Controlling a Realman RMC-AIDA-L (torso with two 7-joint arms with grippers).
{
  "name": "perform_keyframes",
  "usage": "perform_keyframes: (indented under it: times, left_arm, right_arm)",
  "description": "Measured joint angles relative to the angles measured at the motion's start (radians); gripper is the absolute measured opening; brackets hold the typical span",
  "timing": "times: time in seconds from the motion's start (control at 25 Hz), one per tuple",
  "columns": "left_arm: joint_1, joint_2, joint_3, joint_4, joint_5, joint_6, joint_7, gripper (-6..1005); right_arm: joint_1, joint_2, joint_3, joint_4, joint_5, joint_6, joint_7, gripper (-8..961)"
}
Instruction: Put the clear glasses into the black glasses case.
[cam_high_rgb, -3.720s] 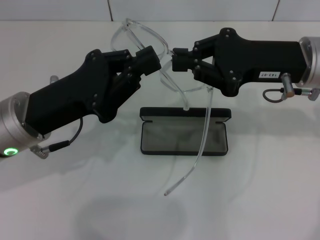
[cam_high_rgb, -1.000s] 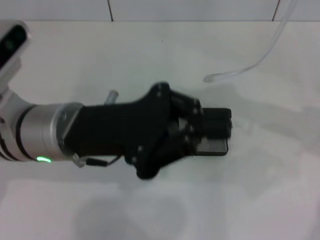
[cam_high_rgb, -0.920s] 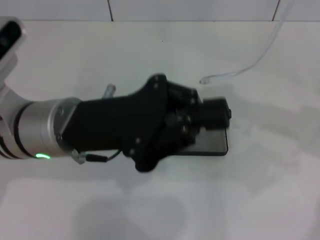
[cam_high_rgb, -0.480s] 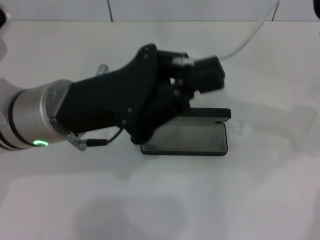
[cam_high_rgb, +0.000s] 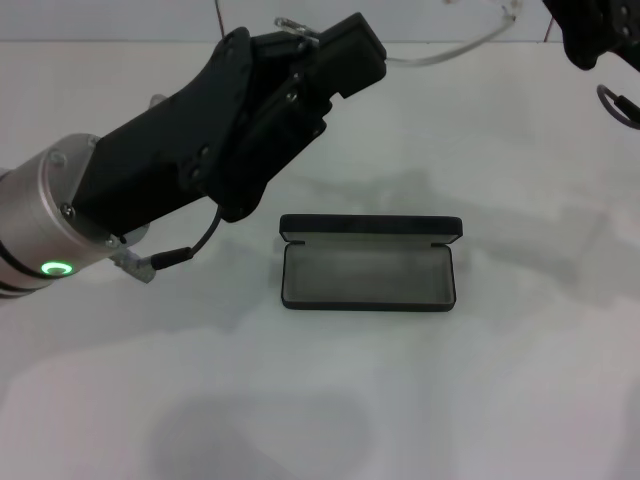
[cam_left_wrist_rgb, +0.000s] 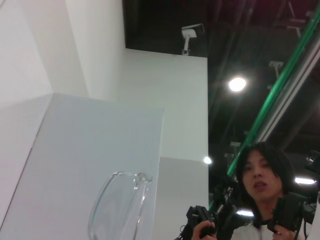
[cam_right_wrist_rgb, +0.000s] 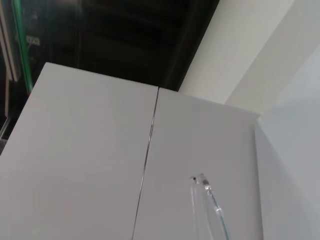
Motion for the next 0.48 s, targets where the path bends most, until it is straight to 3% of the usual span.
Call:
perform_keyframes:
  times: [0.48]
  left_arm:
    - [-0.005,0.004,0.000,-0.012,0.017,-0.002,0.013,59]
  right_arm:
    - [0.001,0.000,-0.004,0.000,0.031,0.010,-0.016,40]
